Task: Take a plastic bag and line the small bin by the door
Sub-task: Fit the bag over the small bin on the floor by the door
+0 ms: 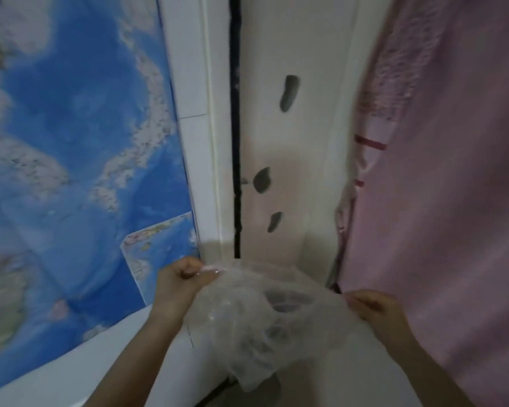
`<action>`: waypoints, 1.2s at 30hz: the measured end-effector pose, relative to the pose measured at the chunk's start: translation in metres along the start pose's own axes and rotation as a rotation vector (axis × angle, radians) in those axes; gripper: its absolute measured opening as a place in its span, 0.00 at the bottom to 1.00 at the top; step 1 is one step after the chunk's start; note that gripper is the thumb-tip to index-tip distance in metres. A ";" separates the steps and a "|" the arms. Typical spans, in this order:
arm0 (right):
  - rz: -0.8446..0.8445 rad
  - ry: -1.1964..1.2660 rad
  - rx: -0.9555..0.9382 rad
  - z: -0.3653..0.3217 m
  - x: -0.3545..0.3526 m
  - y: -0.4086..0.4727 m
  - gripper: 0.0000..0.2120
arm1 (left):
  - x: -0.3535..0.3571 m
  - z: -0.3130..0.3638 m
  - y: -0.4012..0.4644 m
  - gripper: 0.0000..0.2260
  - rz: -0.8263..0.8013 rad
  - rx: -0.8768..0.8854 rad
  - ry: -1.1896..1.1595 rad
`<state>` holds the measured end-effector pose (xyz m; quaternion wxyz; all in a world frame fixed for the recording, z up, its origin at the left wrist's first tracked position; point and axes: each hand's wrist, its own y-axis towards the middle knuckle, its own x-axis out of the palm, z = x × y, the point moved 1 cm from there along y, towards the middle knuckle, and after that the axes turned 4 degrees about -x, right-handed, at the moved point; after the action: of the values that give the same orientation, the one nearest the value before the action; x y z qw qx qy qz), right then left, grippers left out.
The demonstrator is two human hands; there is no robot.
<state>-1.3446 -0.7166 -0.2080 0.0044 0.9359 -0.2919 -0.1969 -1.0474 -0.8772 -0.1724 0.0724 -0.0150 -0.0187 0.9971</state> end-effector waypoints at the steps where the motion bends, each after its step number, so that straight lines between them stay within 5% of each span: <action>1: -0.018 0.109 0.029 0.007 -0.001 0.020 0.06 | 0.010 -0.004 0.003 0.18 0.051 -0.028 -0.060; 6: -0.219 0.511 0.226 0.010 0.006 0.090 0.18 | 0.059 -0.013 0.007 0.05 0.292 -0.321 -0.540; 11: -0.438 0.348 -0.061 0.000 0.006 0.094 0.26 | 0.083 -0.014 -0.009 0.06 0.487 -0.341 -0.675; 15: -0.504 0.344 -0.066 -0.018 0.038 0.093 0.34 | 0.097 -0.013 -0.026 0.13 0.509 -0.384 -0.673; 19: -0.415 0.230 -0.036 -0.021 0.071 0.093 0.25 | 0.090 -0.018 -0.044 0.15 0.572 -0.422 -0.638; 23: -0.398 0.174 -0.197 -0.015 0.079 0.089 0.06 | 0.066 -0.021 -0.066 0.11 0.781 -0.380 -0.539; 26: -0.413 0.118 -0.239 -0.005 0.068 0.101 0.04 | 0.043 -0.018 -0.083 0.13 0.954 -0.323 -0.410; 32: -0.459 0.118 -0.143 0.009 0.041 0.128 0.08 | 0.022 -0.016 -0.103 0.15 1.016 -0.182 -0.127; 36: -0.420 0.183 -0.073 0.016 0.029 0.129 0.10 | 0.020 -0.020 -0.101 0.16 1.090 -0.168 -0.251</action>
<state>-1.3991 -0.8377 -0.2180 0.0236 0.9894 -0.0818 -0.1180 -1.0515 -0.7735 -0.1891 -0.4571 0.0905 -0.0962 0.8796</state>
